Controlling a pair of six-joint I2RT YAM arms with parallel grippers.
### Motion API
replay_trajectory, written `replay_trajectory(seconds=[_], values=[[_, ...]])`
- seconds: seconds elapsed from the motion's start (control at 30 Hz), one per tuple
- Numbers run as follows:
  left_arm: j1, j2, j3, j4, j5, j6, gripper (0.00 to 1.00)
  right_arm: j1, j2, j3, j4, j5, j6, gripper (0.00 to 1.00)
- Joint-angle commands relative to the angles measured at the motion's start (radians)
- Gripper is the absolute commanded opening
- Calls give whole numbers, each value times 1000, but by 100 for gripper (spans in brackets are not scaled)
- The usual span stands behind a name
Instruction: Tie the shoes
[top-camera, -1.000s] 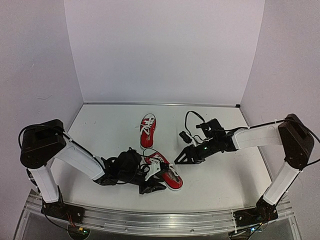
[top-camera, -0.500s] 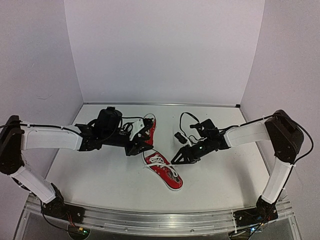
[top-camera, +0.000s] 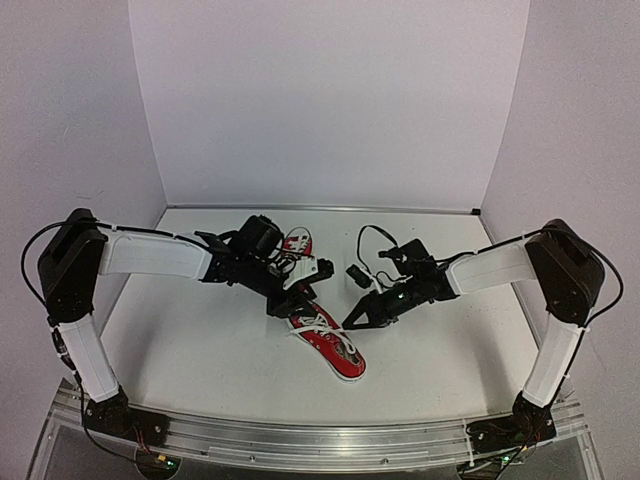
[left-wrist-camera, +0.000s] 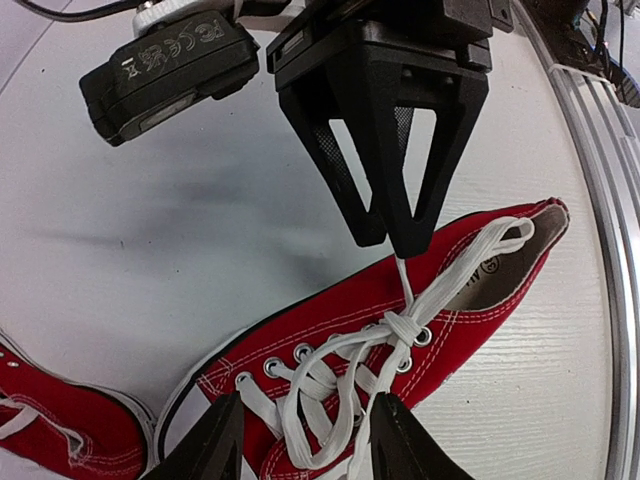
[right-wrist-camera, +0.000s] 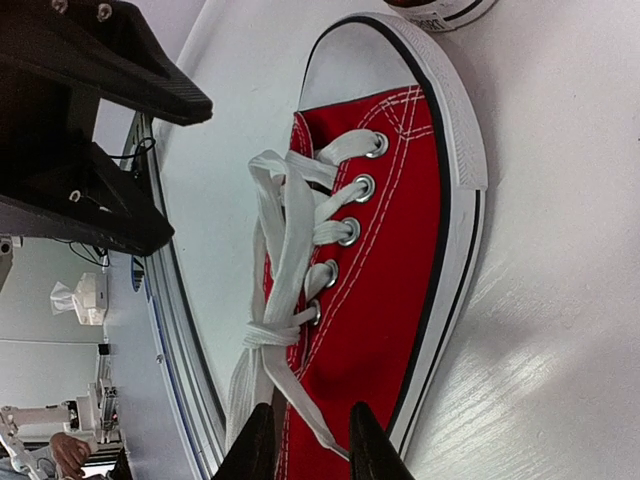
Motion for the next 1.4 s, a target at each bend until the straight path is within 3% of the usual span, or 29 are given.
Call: replay_trajectory(seconds=[0.0,0.13,0.47,0.87,1.37], values=[[5,44,92,-69,54,73,45,-4,14,11,24,-21,-10,25],[5,82,131,-104,71,100,45,-4,23,9,24,-21,-12,27],[5,152,205,-157,81,162,43,-4,32,9,24,-39,-13,22],[5,213,261,-197,84,213,38,-3,44,22,24,-54,-15,10],[5,209,263,-217,139,244,8,-3,42,27,24,-57,-13,0]])
